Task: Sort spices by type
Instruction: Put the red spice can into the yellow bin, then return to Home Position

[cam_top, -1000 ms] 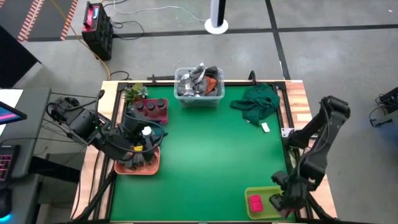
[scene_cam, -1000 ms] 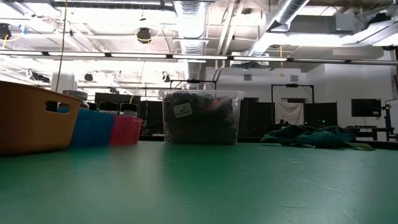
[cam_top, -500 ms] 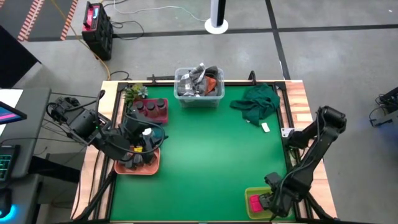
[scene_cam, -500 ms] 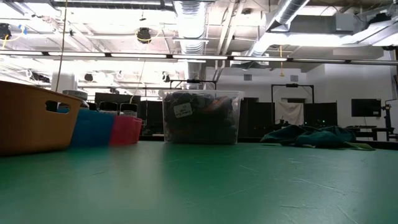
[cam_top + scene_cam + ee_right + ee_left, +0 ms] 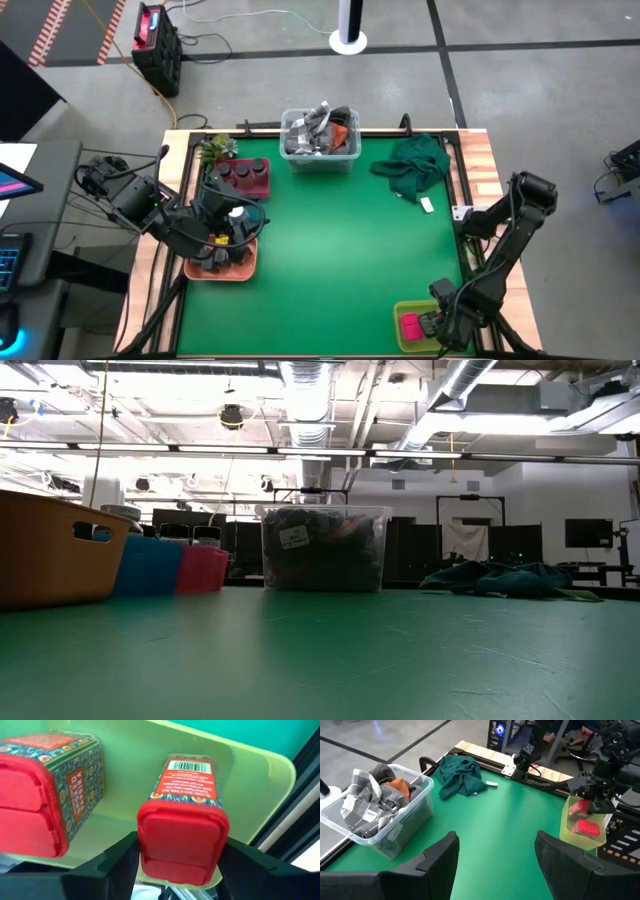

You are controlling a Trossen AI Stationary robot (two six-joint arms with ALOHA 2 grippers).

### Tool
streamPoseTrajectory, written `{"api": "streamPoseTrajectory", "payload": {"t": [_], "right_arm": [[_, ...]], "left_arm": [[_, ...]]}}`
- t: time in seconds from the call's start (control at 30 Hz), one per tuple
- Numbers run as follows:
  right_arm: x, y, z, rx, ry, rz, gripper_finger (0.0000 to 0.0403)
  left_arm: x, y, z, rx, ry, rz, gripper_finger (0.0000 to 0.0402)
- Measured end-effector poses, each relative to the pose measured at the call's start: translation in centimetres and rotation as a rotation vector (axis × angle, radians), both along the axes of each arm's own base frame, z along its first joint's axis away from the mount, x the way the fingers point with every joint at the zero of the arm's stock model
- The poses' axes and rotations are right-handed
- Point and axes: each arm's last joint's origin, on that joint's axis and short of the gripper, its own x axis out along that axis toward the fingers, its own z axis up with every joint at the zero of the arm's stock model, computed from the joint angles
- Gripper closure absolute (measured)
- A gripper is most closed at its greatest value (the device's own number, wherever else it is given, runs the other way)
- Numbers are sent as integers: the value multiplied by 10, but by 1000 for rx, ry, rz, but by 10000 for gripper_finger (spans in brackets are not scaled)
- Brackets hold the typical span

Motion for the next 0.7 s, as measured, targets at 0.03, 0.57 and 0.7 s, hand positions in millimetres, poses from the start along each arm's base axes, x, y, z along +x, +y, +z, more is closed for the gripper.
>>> {"api": "streamPoseTrajectory", "payload": {"t": [0.03, 0.57, 0.7], "right_arm": [[0, 0, 1, 7, -4, -2, 127], [-28, -50, 47, -63, 13, 10, 126], [-33, -73, 62, -160, -166, -19, 126]], "left_arm": [[0, 0, 0, 0, 0, 0, 152], [0, 0, 0, 0, -3, 3, 152], [1, -1, 2, 19, -15, -9, 152]]}}
